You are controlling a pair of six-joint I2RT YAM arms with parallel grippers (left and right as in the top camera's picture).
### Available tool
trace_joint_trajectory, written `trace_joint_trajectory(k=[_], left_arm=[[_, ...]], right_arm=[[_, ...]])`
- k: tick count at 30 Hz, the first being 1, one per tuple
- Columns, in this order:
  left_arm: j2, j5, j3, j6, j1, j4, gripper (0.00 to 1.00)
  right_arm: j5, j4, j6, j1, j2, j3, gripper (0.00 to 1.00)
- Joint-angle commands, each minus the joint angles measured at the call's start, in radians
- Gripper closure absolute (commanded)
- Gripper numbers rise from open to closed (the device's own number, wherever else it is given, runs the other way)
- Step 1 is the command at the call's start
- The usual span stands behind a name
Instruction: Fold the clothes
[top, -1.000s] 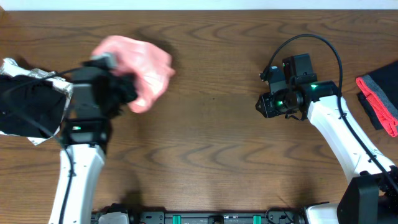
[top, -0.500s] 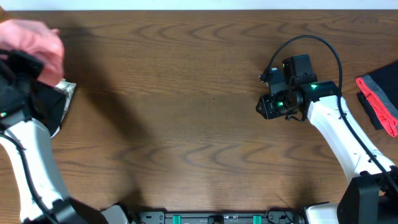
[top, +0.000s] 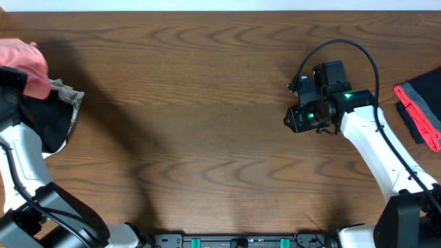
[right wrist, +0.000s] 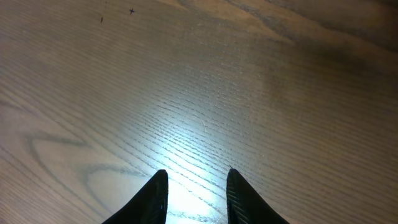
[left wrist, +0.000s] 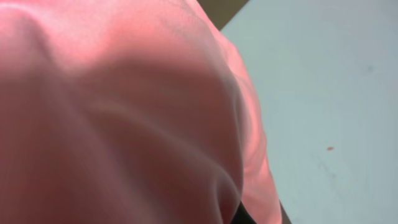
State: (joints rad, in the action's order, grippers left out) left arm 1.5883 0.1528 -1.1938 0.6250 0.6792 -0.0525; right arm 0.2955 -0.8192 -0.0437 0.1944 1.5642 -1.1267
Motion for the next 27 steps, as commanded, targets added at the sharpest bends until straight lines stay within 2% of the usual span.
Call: trace_joint_trajectory(k=[1,5,18,23,27], left_arm=[[-0.008,-0.045,-0.025,0.002,0.019,0.013,0.94],[-0.005,-0.129,-0.008,0.002,0.021,0.072,0.94],[0.087,-0.131,0.002,0.002,0.022,0.075,0.94],[0.085,-0.068,0.002,0.002,0.022,-0.009,0.94],[0.085,-0.024,0.0,0.002,0.022,-0.15,0.94]], right_arm=[[0.0,0.0,0.002,-0.003,0.001,-0.003,0.7],[0.0,0.0,0.002,-0.003,0.001,-0.003,0.69],[0.0,-0.007,0.001,-0.003,0.001,-0.003,0.69],[0.0,-0.008,-0.002,-0.003,0.001,-0.003,0.69],[0.0,-0.012,-0.003,-0.003,0.001,-0.003,0.69]])
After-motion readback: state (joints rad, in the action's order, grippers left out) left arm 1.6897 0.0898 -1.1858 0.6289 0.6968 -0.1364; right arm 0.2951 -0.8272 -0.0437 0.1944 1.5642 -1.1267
